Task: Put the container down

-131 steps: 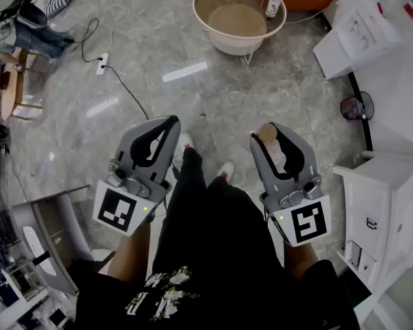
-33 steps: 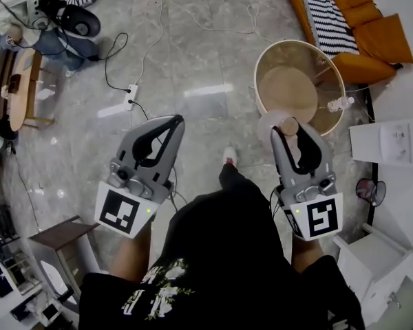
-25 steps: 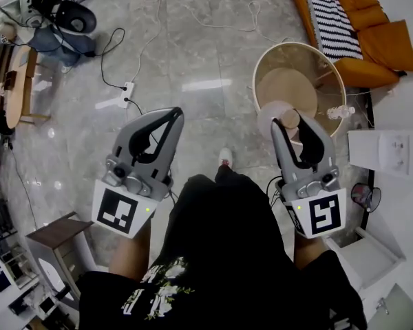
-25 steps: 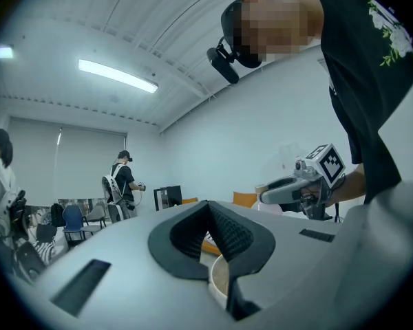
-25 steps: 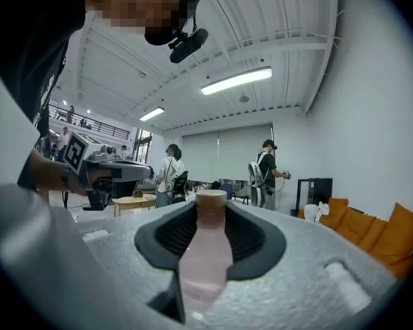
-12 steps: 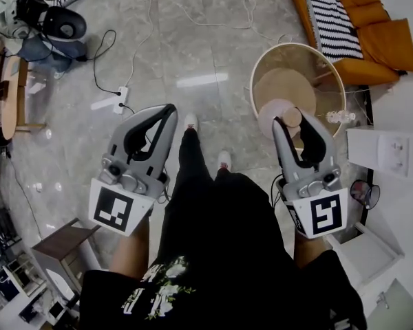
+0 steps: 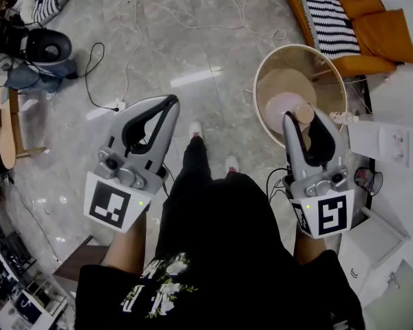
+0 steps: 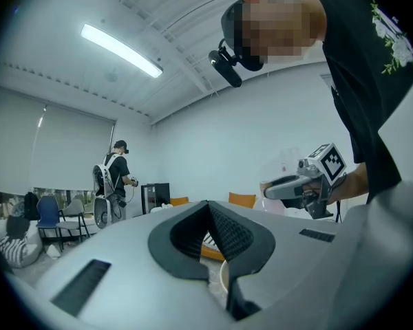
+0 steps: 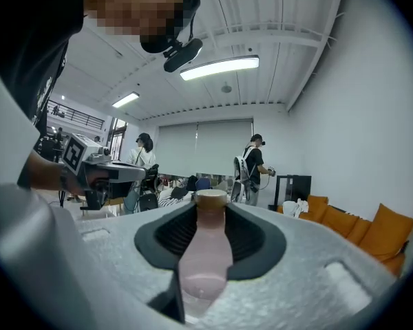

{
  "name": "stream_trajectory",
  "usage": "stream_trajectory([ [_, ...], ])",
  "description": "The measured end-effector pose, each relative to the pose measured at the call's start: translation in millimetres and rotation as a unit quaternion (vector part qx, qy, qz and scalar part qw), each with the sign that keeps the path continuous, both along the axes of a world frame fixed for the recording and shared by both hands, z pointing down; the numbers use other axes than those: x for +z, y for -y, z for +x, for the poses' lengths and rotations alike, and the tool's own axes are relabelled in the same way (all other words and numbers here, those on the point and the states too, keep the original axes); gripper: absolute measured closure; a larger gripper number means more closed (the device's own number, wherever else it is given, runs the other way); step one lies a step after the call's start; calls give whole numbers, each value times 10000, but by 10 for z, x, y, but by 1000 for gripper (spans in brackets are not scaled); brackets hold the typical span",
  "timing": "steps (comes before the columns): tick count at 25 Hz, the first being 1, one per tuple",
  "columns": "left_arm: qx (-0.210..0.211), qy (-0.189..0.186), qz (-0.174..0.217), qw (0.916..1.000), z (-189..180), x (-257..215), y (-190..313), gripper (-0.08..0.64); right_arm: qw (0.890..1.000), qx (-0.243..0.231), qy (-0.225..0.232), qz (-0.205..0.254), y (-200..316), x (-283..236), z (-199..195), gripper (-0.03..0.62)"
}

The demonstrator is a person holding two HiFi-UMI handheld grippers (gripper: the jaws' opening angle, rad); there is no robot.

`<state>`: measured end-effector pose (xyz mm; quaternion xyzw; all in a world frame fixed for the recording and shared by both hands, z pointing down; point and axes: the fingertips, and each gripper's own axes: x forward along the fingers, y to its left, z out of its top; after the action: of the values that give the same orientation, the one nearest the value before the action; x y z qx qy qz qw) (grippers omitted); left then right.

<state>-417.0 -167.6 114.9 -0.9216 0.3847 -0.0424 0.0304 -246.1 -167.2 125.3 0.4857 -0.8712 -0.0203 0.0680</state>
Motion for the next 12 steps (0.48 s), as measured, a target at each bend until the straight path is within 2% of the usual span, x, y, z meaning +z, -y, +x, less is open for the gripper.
stream_trajectory([
  [5,222,-86,84,9997,-399,-3,478,555,9992,383,-59,116,386,-77,-309,471],
  [12,758,-17,108,9971,-637,57,886,555,9952,938,-37,263,657,-112,-525,471],
])
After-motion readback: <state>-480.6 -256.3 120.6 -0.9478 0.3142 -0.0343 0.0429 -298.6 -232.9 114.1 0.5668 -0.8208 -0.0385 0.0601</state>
